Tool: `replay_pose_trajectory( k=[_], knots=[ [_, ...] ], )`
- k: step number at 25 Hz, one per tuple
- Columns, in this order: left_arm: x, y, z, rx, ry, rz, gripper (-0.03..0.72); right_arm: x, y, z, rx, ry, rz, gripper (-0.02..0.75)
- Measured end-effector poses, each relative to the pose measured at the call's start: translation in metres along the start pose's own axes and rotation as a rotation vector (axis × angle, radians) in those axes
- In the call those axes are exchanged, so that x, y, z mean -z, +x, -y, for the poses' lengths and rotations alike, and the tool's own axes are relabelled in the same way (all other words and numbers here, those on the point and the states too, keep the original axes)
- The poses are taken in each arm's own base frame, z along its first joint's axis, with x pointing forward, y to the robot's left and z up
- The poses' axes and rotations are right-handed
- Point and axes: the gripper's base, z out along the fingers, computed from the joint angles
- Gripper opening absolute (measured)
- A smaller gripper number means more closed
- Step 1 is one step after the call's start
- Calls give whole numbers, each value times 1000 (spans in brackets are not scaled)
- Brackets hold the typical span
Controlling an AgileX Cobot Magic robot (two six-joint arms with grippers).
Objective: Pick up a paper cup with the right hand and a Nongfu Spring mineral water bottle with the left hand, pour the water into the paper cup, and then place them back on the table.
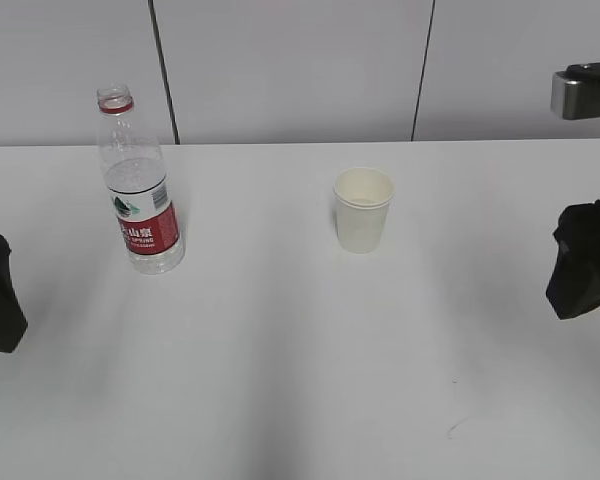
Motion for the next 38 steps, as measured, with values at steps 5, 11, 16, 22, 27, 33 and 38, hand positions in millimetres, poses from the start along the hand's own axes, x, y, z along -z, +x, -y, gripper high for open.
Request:
replay_pose_trajectory(
  k=[5,11,16,22,27,33,38],
  knots=[
    [6,1,-8,-33,-83,42,579,0,0,0,-1,-1,-2,585],
    [35,21,-14,-41,-84,167,579,6,15,-1,-12,-36,15,585],
    [62,61,-14,-26,28,294,579,16,45,-1,-23,-80,53,585],
    [76,120,-30,-36,42,462,579,34,78,5,-13,-74,158,585],
    [80,160,-39,-40,67,598,578,43,106,9,-9,-79,237,585],
    [75,196,-48,-45,102,721,575,55,155,13,-6,-126,389,585],
    [62,217,-54,-46,117,784,573,60,198,20,3,-134,563,585]
  ],
)
